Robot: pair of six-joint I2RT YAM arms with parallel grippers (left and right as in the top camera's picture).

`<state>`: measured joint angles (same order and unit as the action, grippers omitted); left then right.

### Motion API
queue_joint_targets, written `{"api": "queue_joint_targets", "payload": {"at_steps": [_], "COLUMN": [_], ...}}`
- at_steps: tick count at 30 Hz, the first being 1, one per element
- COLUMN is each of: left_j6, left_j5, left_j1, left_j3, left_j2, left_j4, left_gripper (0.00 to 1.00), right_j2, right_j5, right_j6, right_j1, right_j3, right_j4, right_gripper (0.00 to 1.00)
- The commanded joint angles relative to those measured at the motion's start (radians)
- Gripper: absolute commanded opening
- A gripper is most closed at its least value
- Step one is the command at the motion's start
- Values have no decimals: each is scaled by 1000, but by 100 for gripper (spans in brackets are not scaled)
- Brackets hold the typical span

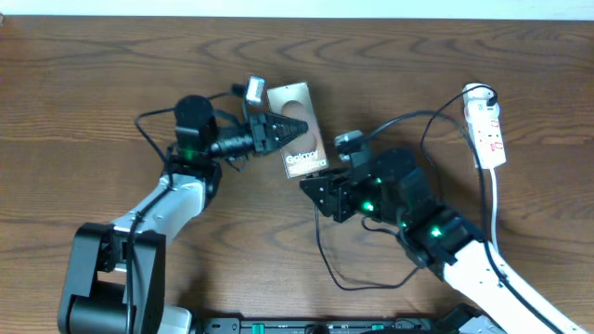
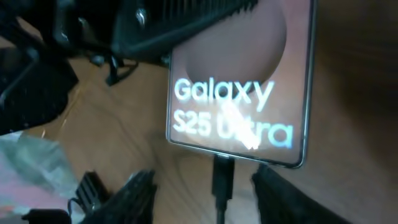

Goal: Plug charger to phone and switch on socket
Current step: 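Push the plug up into the phone port with the right gripper, then lower the plugged phone flat onto the table with the left gripper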

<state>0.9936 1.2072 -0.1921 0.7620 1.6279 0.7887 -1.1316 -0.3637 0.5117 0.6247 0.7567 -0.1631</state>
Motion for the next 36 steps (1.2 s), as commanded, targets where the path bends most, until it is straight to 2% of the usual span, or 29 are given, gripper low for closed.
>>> {"api": "queue_joint_targets", "payload": {"at_steps": [1, 8, 12, 16, 22, 29, 36], "left_j6": [-59, -91, -194, -364, -504, -526, -529], "left_j5": [84, -14, -58, -75, -74, -76, -206], "left_j1": [-29, -60, -103, -134, -135, -135, -135], "left_j3": [-20, -20, -20, -20, -20, 4, 19], "left_j2": [-6, -6, -6, 3, 91, 310, 341], "left_j4": [1, -47, -163, -297, -374, -373, -449], "left_gripper": [7, 7, 7, 7, 7, 7, 9], "right_j2": [88, 274, 388, 515, 613, 629, 629], "right_j5": [154, 361, 407, 438, 500, 521, 523], "right_j6": [-42, -41, -40, -26, -11, -11, -11], "right_j1": [-23, -23, -23, -23, -23, -23, -23], "right_j3": [61, 61, 61, 61, 61, 61, 61], "right_j4": [-13, -248, -352, -425, -487, -564, -575], "right_gripper": [56, 63, 65, 68, 69, 71, 73]}}
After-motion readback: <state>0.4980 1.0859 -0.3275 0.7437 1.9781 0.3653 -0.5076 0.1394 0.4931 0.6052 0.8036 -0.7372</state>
